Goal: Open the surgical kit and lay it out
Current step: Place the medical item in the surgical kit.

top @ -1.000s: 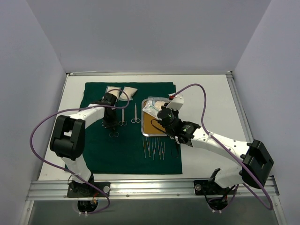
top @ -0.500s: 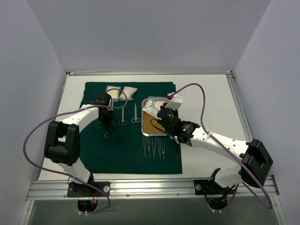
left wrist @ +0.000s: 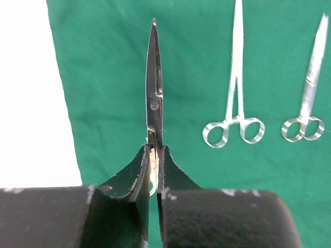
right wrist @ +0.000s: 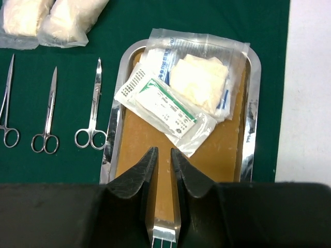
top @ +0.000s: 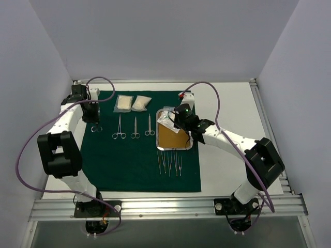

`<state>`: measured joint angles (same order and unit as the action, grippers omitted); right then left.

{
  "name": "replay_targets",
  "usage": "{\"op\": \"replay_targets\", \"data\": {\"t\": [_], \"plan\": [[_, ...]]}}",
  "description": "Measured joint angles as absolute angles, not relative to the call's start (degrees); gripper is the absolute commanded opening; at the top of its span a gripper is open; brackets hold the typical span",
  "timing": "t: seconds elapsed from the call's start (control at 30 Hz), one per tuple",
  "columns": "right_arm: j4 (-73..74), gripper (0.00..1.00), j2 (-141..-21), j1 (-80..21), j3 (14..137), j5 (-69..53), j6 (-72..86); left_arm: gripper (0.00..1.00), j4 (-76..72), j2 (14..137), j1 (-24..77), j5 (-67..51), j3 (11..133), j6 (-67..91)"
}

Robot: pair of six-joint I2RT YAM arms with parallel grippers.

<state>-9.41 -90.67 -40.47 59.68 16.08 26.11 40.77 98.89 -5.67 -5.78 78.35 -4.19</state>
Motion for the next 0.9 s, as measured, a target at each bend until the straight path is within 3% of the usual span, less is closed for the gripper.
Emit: {"op": "replay_targets", "data": {"t": [0.37, 0.9], "plan": [[-9.6, 0.18, -96.9, -35.8, 64.0, 8.4, 21.5, 0.02, 41.6, 114.5, -7.2, -8.9, 84.7, -8.3], [-7.2, 0.34, -107.8, -31.0, 71.7, 2.9, 16.8, 0.02, 41.5, 116.4, -4.7, -9.5, 84.7, -9.4]]}}
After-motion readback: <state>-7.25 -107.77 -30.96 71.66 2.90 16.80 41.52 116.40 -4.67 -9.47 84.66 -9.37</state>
